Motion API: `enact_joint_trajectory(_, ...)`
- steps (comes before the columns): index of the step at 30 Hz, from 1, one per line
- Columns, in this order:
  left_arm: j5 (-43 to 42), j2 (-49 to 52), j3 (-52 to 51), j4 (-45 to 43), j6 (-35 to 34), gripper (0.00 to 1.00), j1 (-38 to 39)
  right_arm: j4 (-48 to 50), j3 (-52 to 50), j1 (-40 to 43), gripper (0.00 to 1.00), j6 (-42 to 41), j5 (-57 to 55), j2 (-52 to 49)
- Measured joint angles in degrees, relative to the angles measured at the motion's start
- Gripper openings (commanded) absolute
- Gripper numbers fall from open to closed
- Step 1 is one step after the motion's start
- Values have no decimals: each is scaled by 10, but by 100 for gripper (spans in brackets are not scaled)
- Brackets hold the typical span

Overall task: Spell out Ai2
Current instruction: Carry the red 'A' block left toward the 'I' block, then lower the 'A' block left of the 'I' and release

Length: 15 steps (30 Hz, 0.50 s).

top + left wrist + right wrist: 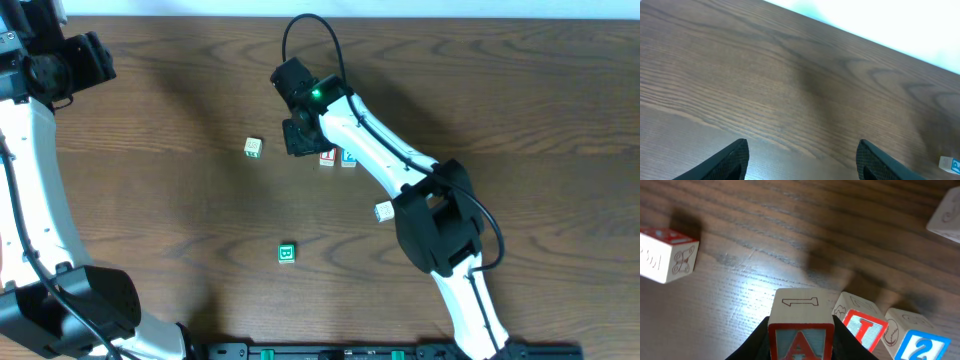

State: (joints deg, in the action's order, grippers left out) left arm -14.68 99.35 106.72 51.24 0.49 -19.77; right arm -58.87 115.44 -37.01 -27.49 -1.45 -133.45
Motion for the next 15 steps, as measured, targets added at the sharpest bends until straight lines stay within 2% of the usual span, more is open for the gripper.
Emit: enact_joint_trajectory(15,0,0,0,-1,0,70,0,-2,0,-22,1,-83,-33,-28)
